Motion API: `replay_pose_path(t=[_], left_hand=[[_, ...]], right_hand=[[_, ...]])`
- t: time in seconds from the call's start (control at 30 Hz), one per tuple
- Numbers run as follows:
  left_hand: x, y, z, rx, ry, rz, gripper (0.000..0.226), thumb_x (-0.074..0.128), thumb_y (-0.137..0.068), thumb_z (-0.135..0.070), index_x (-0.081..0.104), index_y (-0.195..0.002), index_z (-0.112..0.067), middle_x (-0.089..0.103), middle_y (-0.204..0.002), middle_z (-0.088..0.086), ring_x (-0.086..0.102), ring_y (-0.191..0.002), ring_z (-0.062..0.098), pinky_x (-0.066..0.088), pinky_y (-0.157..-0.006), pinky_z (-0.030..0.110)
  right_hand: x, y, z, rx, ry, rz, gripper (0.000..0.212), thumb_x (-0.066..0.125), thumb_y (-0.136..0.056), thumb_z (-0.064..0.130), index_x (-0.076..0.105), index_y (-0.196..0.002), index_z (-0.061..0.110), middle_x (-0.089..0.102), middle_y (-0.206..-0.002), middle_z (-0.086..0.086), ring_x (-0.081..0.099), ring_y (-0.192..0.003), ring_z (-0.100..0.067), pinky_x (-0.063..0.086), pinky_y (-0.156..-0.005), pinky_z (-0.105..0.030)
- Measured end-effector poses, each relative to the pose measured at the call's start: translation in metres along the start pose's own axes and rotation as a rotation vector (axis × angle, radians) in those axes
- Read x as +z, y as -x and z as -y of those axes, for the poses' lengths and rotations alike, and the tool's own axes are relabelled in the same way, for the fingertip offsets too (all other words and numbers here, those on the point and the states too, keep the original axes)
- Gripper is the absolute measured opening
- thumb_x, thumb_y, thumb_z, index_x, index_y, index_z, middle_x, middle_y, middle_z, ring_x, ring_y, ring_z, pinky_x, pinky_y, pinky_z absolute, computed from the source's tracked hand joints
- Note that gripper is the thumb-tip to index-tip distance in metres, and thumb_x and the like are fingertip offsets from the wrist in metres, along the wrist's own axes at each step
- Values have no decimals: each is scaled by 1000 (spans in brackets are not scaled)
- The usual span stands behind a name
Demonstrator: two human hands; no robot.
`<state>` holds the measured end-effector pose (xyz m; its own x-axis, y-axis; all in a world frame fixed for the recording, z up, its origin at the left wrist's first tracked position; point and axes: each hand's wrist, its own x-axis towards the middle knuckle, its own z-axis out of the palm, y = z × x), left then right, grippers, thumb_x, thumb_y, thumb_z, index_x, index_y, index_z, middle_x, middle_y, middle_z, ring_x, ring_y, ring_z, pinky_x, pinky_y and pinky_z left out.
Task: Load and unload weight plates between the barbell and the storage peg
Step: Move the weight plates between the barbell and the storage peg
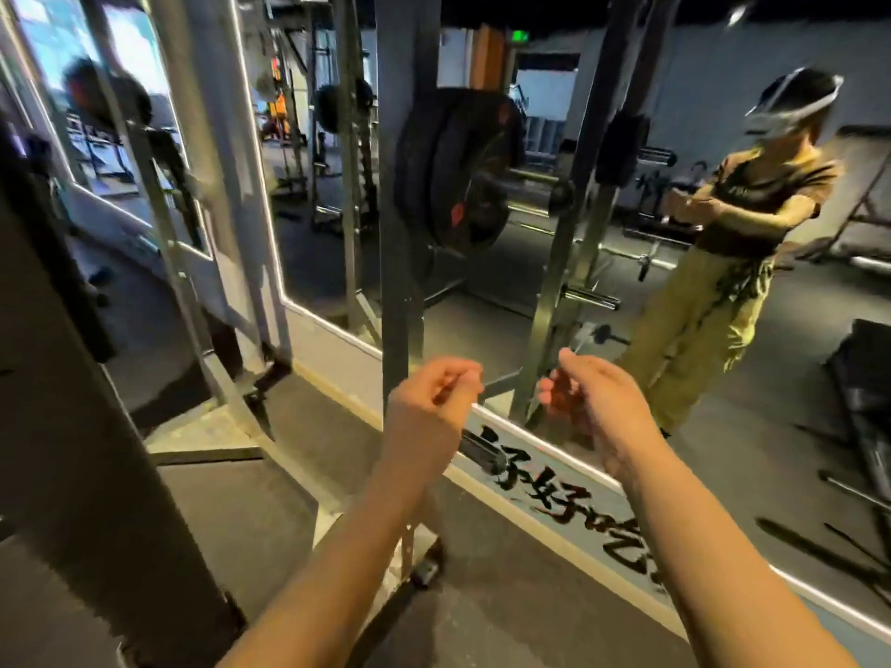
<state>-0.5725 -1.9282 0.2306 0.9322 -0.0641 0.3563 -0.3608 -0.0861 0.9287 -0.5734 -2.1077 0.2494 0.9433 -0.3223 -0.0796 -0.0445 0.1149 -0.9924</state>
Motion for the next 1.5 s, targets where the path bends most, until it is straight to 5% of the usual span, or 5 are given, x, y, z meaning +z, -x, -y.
replay_pose_path(t=[0.33,0.67,0.93,1.23,1.5], left_hand=[[-1,-217,-59,707,-436,-398,19,58,-93,-23,60,-111,-15,50,-104,-12,46,-98,1,40,-90,24],[-7,-301,-61,641,-703,-231,55,42,-87,-57,50,-137,-34,46,-139,-14,38,-134,11,32,-108,38],[-5,-295,-61,631,-655,-230,53,41,-87,-51,46,-138,-36,41,-143,-18,34,-137,8,26,-111,56],[24,-286,-55,707,-793,-401,58,53,-88,-42,51,-135,-9,53,-139,5,40,-137,20,33,-111,52],[28,-286,-58,688,-713,-465,44,52,-91,-28,53,-131,-10,56,-132,2,46,-129,17,36,-110,49]], right_hand=[[32,-113,156,-601,197,-117,21,54,-96,32,64,-86,17,68,-88,-3,65,-86,-16,52,-80,-30],[81,-258,201,-447,508,351,48,36,-95,61,46,-136,39,49,-138,12,45,-116,-4,34,-106,-36],[92,-256,208,-622,629,364,31,30,-101,49,48,-124,37,51,-107,26,47,-96,15,30,-70,-3],[82,-258,204,-945,837,309,45,28,-91,68,54,-110,37,58,-105,11,54,-104,-11,44,-93,-39],[96,-273,212,-908,617,394,65,36,-86,69,56,-98,8,53,-82,3,51,-76,-8,39,-74,-28]])
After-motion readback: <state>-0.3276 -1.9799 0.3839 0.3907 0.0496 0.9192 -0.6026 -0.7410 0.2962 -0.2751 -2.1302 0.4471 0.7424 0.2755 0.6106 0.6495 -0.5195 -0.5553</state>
